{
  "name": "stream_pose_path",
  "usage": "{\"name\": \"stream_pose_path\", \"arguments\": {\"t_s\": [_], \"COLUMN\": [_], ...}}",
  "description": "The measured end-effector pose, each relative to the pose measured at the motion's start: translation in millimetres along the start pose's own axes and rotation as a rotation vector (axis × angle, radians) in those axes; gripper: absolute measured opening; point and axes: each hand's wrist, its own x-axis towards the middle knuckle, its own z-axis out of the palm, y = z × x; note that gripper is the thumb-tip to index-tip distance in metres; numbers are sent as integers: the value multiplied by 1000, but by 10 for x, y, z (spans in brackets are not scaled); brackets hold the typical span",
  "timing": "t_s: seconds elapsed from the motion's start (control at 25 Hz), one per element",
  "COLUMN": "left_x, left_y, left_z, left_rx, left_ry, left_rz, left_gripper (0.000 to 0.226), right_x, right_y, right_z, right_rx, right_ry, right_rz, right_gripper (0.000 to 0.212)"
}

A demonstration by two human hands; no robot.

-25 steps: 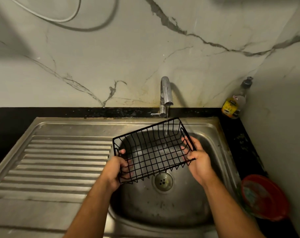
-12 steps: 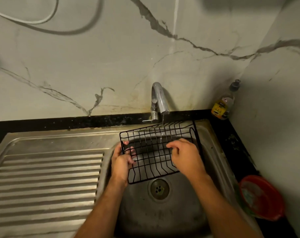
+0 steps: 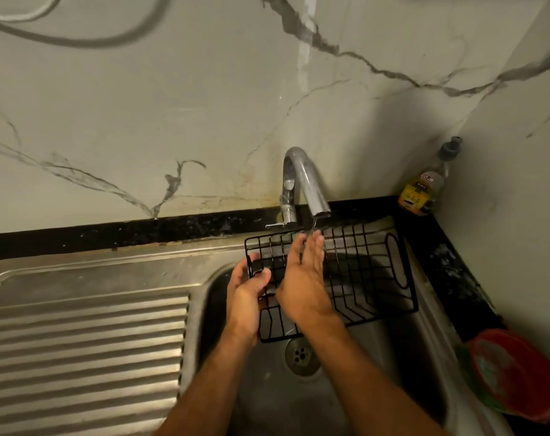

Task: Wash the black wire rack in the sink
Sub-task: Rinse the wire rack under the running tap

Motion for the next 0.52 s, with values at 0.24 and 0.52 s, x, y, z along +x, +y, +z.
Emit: {"name": "stream_pose_path", "arguments": {"t_s": [0.24, 0.52], "left_x": [-77, -150], "left_y": [72, 152], "left_z": [20, 14], "left_rx": [92, 159], "left_ry": [-51, -64], "left_rz": [-35, -41], "left_gripper": [31, 26], "right_x": [-15, -7], "right_y": [201, 642], "right_z": [-157, -499], "right_rx": [-207, -131], "right_ry": [-188, 92], "right_rz": [-733, -408], "right_gripper": [58, 39]}}
